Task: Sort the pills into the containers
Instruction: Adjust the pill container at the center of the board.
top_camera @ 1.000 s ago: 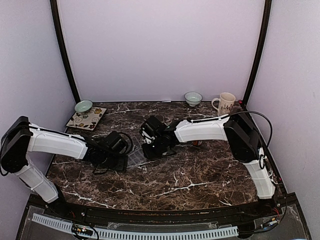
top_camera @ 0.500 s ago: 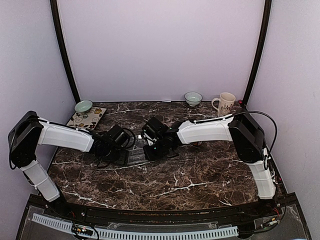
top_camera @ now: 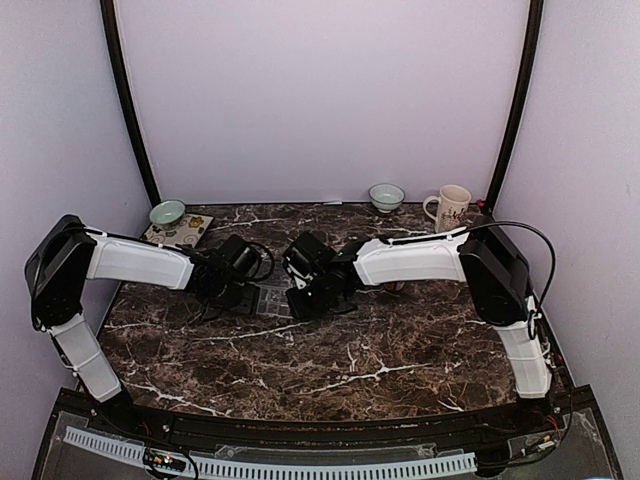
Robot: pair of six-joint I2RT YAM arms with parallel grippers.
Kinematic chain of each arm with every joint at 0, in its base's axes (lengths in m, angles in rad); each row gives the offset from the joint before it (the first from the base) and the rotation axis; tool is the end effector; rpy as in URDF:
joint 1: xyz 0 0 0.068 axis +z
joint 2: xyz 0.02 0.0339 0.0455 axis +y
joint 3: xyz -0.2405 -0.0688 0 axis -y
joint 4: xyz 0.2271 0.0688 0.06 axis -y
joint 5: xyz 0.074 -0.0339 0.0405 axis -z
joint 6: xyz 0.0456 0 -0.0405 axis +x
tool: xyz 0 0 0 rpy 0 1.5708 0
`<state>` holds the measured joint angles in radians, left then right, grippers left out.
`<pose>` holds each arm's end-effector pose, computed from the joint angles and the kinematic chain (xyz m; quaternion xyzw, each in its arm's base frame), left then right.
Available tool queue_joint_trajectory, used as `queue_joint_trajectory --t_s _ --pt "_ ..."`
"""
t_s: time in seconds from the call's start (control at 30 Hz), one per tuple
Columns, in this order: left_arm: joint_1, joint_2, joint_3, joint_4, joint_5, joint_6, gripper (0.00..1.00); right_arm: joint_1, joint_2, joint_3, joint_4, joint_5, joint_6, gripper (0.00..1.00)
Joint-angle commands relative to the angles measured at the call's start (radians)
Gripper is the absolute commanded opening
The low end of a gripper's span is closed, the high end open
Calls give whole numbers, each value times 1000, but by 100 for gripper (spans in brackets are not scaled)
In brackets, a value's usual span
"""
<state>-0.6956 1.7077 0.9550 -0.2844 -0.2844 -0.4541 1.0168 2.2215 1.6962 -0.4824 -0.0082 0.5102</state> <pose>0.2535 -0.1949 0.1389 0.0779 0.9524 -0.0272 0.2934 0.2396 0.3881 0.1417 -0.2418 0.9297 0.1950 0.1980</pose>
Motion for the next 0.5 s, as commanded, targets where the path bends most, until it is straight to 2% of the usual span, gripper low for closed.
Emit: queue_joint_trajectory --t_s 0.0,0.27,0.47 --pt "13 18 65 40 36 62 67 17 10 64 22 -25 0 21" --pt "26 29 93 37 51 115 66 -7 -7 93 20 4 5 32" --pt "27 20 104 38 50 132 66 -16 -15 102 19 13 2 36"
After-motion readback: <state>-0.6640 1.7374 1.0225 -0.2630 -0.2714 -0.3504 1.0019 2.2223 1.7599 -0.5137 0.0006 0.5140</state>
